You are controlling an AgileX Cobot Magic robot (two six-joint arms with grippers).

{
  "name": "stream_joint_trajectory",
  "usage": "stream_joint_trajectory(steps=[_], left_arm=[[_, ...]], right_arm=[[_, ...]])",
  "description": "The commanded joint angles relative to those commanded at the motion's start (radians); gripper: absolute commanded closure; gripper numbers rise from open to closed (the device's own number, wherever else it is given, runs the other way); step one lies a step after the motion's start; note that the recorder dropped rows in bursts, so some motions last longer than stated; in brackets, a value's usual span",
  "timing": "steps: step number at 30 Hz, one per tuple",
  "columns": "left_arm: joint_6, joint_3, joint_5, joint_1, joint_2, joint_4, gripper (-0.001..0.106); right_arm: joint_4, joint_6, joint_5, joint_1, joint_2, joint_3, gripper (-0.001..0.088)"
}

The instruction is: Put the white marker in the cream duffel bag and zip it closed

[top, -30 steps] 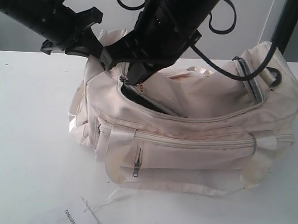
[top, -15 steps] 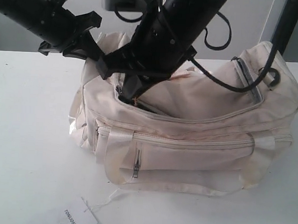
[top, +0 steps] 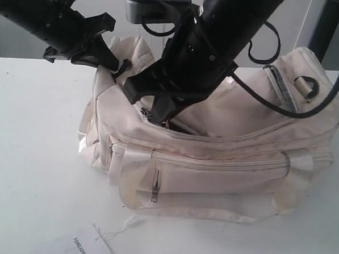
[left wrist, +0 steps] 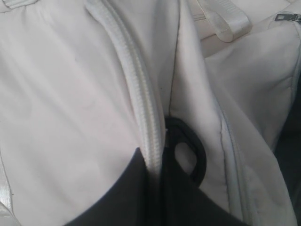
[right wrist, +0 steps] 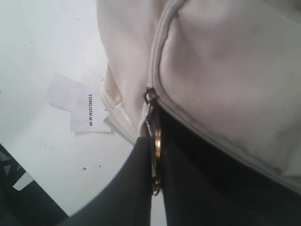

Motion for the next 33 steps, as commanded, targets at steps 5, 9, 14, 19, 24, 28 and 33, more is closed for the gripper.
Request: stream_joint_trajectory(steps=[5,9,14,19,24,28,33], left_arm=[[0.000,0.000,0.000,0.000,0.000,0.002,0.105],[0.000,0.000,0.003,0.000,0.000,0.030,0.105],[0.003,0.000,0.026,0.000,0.000,0.040,0.105],[0.003,0.000,0.029,0.000,0.000,0.040,0.105],[0.026,0.000,0.029,0.000,0.000,0.040,0.087],[0.030,0.000,0.029,0.000,-0.004,0.040,0.061],[0.030,-0.002,0.054,0.000,-0.023,0.040,0.046]], right_arm=[[-0.037,0.002,0.000,0.000,-0.012,-0.008,0.0868],[-0.049,0.024,-0.094,-0.002,-0.033,-0.008,0.0868],[-0.049,0.034,-0.142,-0.002,-0.040,-0.008,0.0868],[-0.047,0.034,-0.136,-0.002,-0.040,-0.007,0.0868],[-0.043,0.034,-0.142,-0.002,-0.040,-0.004,0.0868],[-0.026,0.034,-0.146,-0.002,-0.040,-0.004,0.0868],[-0.023,0.034,-0.150,-0.002,-0.040,-0.004,0.0868]])
